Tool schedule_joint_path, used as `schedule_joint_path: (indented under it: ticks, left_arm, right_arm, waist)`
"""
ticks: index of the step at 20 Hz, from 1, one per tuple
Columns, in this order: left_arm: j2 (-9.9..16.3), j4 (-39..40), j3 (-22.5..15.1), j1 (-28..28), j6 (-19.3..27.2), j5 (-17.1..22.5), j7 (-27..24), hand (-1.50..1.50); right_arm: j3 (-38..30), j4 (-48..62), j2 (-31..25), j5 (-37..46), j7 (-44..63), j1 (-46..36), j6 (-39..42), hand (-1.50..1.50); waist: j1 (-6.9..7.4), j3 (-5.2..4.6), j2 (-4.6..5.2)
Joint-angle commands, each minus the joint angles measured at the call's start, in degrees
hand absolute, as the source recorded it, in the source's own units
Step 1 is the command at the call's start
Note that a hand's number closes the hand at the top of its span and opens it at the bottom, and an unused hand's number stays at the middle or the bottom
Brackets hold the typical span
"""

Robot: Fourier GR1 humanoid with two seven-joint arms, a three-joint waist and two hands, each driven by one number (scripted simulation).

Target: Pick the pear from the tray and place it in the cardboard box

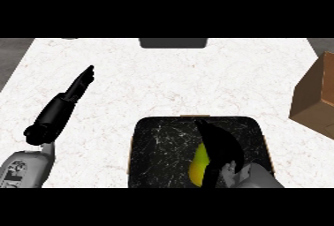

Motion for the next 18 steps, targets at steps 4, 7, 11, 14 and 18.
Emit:
schedule_joint_path:
  ticks: [4, 7, 11, 14, 18]
  left_arm:
    - [-2.9, -1.22, 0.2, -2.25, -0.5, -1.65, 4.28, 0.0]
    - [-0.57, -3.03, 2.26, 4.38, -2.82, -0.76, -1.14, 0.0]
    - [-1.02, -1.14, 4.24, 2.33, -3.77, -0.73, -0.84, 0.0]
    - [-1.48, -2.21, 3.3, -0.89, -4.18, -0.62, 3.17, 0.0]
    - [-3.33, 0.38, 2.24, -0.57, -1.95, -2.27, 1.03, 0.0]
  right_arm:
    - [0.05, 3.4, 0.53, 6.02, -8.27, 2.54, 1.53, 1.5]
    - [0.68, 7.82, 3.74, 10.9, -11.94, -0.12, -2.8, 1.5]
    - [0.08, 1.18, 1.06, 15.37, -12.64, 3.2, -2.16, 1.5]
    - [3.59, -0.88, -1.87, 17.57, -20.01, 5.64, -4.6, 1.5]
    - [6.8, -5.84, -11.85, 15.95, -40.48, 3.11, -4.03, 1.5]
  waist:
    - [-0.06, 0.03, 0.04]
    - [0.47, 0.02, 0.07]
    - [-0.03, 0.01, 0.0]
    - [-0.13, 0.04, -0.06]
    - [-0.58, 0.11, 0.06]
